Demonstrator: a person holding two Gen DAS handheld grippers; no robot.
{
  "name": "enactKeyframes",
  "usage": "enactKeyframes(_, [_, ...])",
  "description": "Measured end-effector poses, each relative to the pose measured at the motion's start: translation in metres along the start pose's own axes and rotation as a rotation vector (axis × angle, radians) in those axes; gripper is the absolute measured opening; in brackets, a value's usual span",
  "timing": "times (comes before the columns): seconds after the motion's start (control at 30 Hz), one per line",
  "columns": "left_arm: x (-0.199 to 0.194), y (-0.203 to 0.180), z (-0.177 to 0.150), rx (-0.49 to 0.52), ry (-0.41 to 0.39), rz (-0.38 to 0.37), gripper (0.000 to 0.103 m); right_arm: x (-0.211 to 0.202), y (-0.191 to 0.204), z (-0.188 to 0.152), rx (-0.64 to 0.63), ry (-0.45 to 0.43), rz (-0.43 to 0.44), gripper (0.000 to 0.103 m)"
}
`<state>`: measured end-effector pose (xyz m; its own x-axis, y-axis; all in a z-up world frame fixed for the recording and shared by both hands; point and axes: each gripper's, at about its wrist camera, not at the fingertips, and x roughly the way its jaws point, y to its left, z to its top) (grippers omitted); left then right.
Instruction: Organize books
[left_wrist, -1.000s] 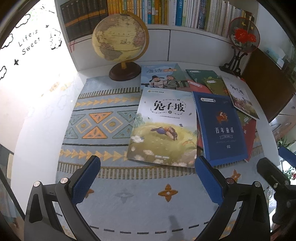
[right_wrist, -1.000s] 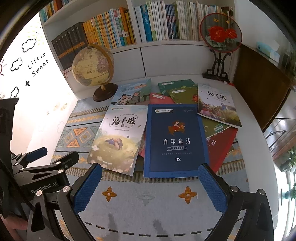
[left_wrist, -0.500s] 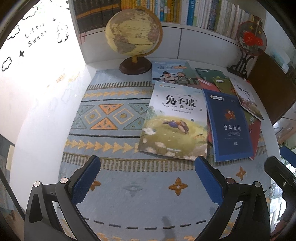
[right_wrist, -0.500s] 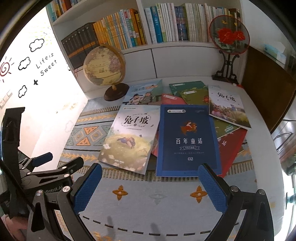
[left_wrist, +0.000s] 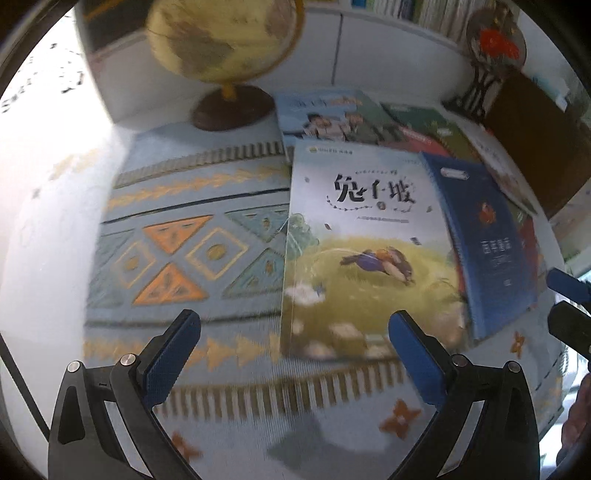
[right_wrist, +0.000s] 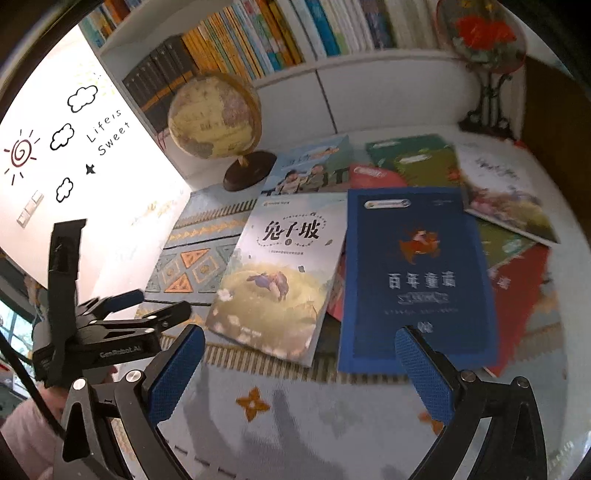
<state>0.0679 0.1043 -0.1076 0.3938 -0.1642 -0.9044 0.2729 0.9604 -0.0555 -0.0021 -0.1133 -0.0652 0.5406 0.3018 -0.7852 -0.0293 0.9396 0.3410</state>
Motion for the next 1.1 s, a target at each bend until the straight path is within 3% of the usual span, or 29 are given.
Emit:
enactKeyframes(0.13, [0.037,0.008,0.015,0.006,0.043,-0.013,0.101,0.050,-0.011,0.009,0.058,0.061,0.031,0.093])
enactKeyframes(0.2, [0.046,0.014,0.018,-0.010,0.050,-0.033,0.101,0.071,-0.015,0.010,0.084,0.101,0.056,0.083])
enactKeyframes(0.3, [0.052,0.020,0.019,-0.030,0.054,-0.062,0.101,0.090,-0.020,0.012,0.117,0.118,0.064,0.080])
enactKeyframes(0.53, [0.055,0.022,0.015,-0.047,0.066,-0.155,0.101,0.096,-0.019,0.026,0.113,0.081,0.038,0.076])
enactKeyframes(0.6, [0.058,0.020,0.014,-0.048,0.069,-0.154,0.101,0.099,-0.017,0.027,0.114,0.106,0.093,0.064])
enactKeyframes(0.67, [0.062,0.020,0.014,-0.048,0.087,-0.132,0.101,0.105,-0.017,0.025,0.127,0.132,0.095,0.060])
enactKeyframes(0.9, [0.059,0.013,0.009,-0.014,0.082,-0.170,0.101,0.107,-0.020,0.030,0.152,0.095,0.091,0.062])
enactKeyframes(0.97, [0.055,0.007,0.009,-0.011,0.089,-0.214,0.102,0.110,-0.017,0.031,0.147,0.109,0.126,0.061])
enactKeyframes(1.1, [0.046,0.003,0.004,0.000,0.083,-0.183,0.101,0.111,-0.018,0.029,0.206,0.112,0.203,0.058])
